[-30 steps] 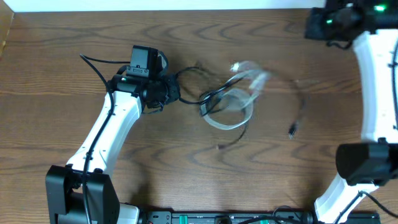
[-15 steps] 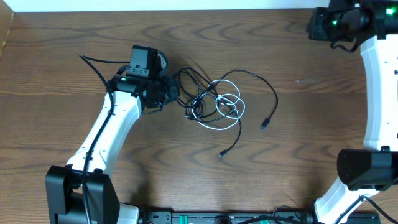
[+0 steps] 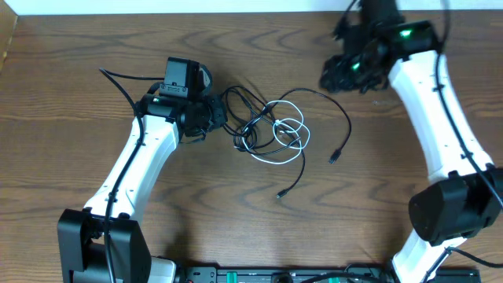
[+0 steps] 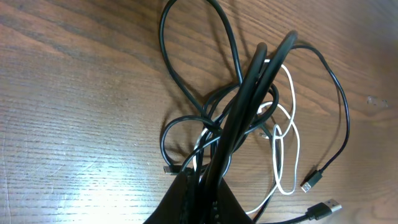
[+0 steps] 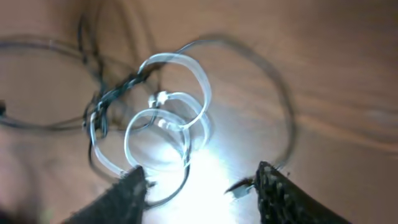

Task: Untangle cables
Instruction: 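Move the right gripper back down to the cables beside the left gripper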

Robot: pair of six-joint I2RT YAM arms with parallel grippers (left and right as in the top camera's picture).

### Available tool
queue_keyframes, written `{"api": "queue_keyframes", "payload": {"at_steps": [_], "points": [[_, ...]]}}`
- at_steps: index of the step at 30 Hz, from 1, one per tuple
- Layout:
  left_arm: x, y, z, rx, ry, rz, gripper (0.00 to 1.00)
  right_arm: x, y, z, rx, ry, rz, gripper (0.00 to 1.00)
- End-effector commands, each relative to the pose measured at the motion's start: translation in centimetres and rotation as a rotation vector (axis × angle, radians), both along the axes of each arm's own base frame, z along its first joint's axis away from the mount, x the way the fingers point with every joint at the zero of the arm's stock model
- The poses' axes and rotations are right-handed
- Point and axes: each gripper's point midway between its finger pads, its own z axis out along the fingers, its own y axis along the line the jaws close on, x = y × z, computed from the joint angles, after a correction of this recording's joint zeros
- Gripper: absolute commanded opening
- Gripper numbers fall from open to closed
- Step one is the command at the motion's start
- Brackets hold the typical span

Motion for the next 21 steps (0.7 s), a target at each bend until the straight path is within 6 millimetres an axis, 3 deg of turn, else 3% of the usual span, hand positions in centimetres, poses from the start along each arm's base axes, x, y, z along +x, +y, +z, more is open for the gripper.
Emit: {"api": "queue_keyframes", "payload": {"at_steps": [1, 15, 21], "points": [[-0.1, 0.4, -0.2, 0.012, 0.005, 0.012, 0.07, -2.7, 4.2, -1.4, 0.083, 0.037, 0.224, 0.56], [-0.2, 0.4, -0.3, 0.013, 0.008, 0.012, 0.08, -6.9, 9.9, -7.8, 0.096, 0.106, 0.338, 0.58], [-0.1, 0.4, -0.2, 0.012, 0.004, 0.012, 0.07, -8.1, 11.2, -10.7, 0.085, 0.103, 0.354, 0.49]]}}
